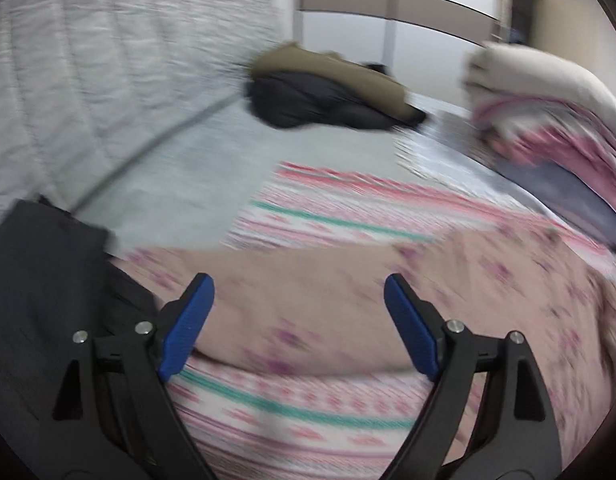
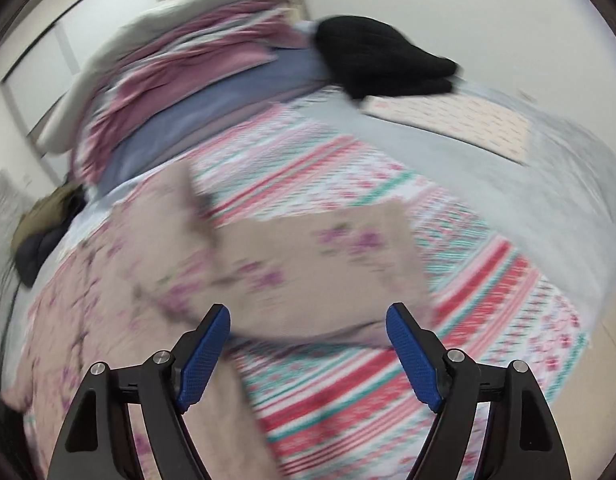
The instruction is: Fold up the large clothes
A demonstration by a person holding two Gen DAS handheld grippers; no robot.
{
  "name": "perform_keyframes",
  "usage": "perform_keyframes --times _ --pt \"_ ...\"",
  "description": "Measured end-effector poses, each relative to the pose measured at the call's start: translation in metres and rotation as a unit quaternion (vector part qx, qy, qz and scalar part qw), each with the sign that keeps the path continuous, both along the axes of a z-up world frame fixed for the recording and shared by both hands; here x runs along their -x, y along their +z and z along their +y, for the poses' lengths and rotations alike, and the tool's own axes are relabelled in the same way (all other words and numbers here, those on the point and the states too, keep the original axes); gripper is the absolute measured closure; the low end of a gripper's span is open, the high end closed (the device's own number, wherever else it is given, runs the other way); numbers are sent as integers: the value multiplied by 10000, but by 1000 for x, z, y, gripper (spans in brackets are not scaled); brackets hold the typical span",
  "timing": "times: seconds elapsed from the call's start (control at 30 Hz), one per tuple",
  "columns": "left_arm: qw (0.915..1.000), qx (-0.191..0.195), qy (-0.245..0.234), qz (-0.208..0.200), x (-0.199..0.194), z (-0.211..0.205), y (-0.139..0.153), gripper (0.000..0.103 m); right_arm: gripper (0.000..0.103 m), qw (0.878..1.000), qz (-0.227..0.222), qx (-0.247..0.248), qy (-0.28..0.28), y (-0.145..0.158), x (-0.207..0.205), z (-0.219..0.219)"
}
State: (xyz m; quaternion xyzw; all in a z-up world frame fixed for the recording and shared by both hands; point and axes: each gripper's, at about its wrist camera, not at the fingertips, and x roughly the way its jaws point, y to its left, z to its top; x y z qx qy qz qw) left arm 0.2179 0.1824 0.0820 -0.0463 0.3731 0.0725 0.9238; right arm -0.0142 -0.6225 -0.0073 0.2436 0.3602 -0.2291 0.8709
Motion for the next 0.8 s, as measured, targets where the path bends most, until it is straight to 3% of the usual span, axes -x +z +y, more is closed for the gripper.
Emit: perform_keyframes --times 0.1,0.23,0.4,0.47,0.5,0.6,0.67,0.73,0.8 --pt "9982 134 -547 195 11 -44 -15 14 21 9991 211 -252 -285 -14 -2 -34" --pt "9901 883 -1043 318 31 -99 -46 13 21 9961 558 -425 -542 -42 -18 -70" --pt "9798 1187 -1508 561 39 -168 -91 12 22 9927 459 -1045 -387 -82 -52 -81" --pt "9749 1240 -1750 590 39 -197 -108 12 39 9970 529 -452 -346 -80 -67 -68" --pt "9724 1255 -1864 623 40 -209 -115 12 66 9978 612 -122 -204 -77 -77 -62" --pt "9657 1158 -2213 716 39 -238 -121 12 77 9924 949 780 46 -59 -99 -52" --pt "9639 1070 -2366 583 41 -248 -118 12 78 9773 1038 1845 58 -29 -111 -50" --pt "9624 1011 -2491 398 42 -259 -116 12 79 9473 1129 2979 -340 2 -120 -57" --pt "9590 1057 -2608 344 44 -267 -117 12 79 9167 1139 3750 -784 26 -126 -71"
